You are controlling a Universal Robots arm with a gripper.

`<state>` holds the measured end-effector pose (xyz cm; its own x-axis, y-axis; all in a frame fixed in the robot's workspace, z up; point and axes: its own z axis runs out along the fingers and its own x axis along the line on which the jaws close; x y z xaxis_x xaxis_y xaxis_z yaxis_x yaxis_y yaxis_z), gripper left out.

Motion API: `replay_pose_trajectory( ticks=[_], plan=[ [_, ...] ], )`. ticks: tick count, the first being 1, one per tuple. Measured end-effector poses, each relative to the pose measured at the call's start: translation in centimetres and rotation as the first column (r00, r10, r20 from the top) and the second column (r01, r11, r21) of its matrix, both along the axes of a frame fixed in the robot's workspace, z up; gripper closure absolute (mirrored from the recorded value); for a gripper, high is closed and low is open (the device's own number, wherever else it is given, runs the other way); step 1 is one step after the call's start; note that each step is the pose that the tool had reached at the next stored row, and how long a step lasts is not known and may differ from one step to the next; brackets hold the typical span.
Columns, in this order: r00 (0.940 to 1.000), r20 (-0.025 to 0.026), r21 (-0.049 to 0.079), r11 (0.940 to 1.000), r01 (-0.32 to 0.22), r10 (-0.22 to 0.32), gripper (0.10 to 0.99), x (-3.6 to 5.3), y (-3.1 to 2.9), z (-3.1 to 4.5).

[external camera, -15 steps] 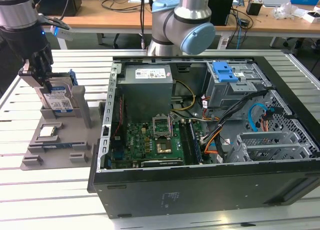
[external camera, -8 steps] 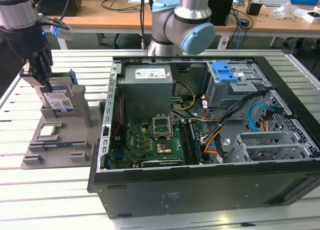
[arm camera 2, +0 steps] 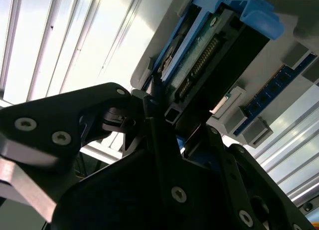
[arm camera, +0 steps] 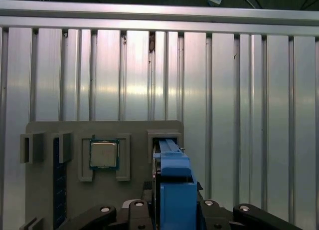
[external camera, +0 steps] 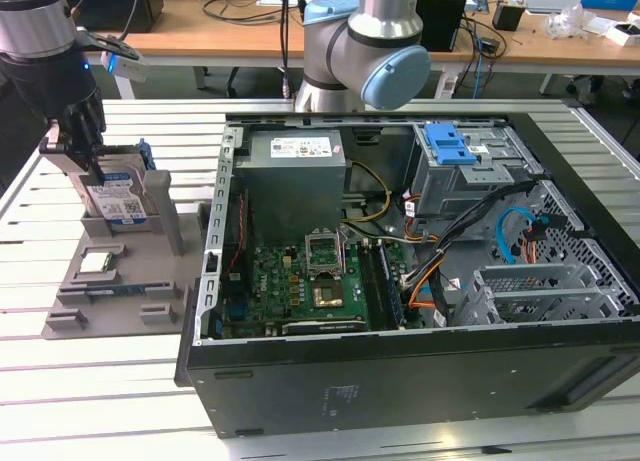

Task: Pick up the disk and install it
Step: 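Pick up the disk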

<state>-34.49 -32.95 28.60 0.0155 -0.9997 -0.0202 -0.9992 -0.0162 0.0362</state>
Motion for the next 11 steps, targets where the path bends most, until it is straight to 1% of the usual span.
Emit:
replay_pose_trajectory(
  ticks=[11],
  plan=[
    [1.0,0.0,0.0,1.0,0.0,0.0,0.722,0.0,0.0,-0.01]
  ],
)
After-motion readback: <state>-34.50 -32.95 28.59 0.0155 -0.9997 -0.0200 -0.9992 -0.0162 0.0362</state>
